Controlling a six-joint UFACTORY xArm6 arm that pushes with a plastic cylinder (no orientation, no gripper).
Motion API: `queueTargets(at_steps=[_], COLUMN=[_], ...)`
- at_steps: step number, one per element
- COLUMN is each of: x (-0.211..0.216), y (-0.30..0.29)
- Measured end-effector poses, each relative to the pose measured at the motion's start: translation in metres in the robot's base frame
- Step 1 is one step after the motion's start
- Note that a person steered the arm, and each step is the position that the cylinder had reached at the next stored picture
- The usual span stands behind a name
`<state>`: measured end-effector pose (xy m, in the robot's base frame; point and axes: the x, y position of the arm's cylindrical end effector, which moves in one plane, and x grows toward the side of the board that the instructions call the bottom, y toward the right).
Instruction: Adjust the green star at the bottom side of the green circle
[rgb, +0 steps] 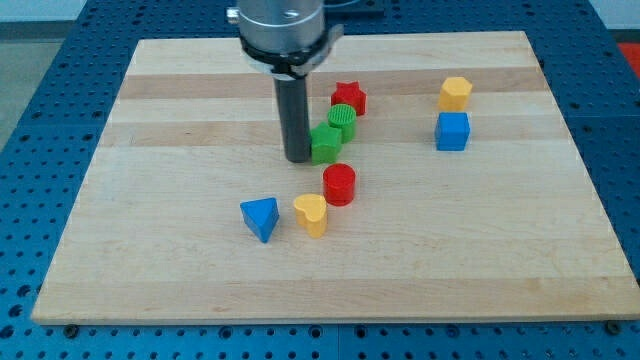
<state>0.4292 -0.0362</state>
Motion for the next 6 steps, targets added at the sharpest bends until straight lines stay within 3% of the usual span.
queueTargets(at_steps=[3,5,6], x=[0.016,-0.041,-0.041], y=[-0.01,-0.051,-0.037])
